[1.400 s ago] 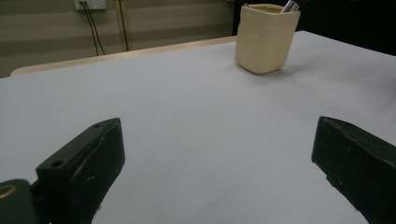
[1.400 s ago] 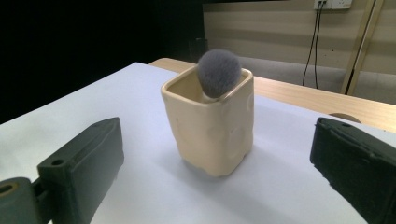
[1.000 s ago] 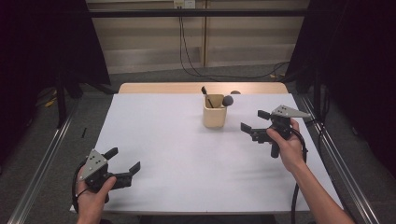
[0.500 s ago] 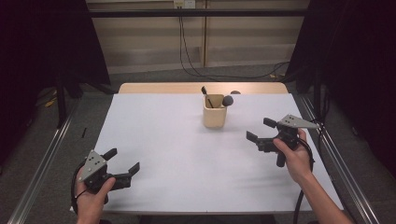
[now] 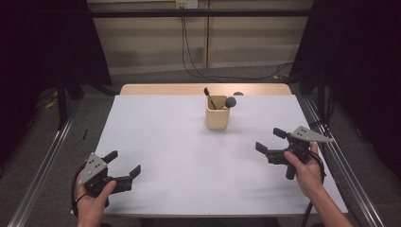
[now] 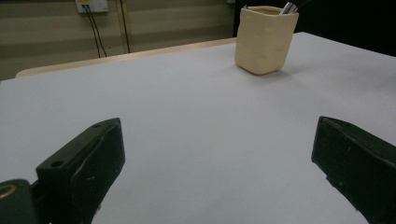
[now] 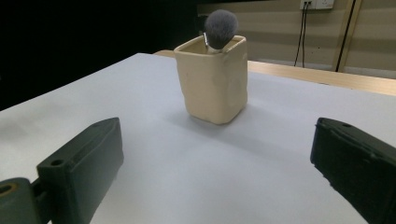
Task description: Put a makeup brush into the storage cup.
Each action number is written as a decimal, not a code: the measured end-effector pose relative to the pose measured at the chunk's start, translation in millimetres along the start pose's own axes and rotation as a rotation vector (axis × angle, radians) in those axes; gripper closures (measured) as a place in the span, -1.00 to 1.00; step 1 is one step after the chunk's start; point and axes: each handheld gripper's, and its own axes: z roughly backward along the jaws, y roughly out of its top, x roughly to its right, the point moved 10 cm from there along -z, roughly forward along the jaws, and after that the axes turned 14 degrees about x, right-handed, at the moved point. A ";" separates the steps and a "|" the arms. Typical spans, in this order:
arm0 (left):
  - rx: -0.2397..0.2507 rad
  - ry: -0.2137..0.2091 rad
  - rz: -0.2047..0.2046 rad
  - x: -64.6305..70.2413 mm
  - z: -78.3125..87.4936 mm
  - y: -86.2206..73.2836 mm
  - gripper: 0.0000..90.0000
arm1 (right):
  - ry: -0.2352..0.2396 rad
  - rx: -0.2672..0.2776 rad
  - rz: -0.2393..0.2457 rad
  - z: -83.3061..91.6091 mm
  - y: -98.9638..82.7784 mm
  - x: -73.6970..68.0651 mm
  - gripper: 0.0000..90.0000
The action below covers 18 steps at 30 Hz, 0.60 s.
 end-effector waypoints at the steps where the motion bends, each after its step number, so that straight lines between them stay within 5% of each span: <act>1: -0.001 0.002 0.001 0.0 0.1 -0.2 -0.94 | -0.001 -0.001 -0.002 2.7 -1.1 -0.2 -0.96; 18: 0.002 0.007 0.002 0.5 0.6 0.3 -0.94 | -0.072 0.020 0.013 32.9 -9.4 5.0 -0.96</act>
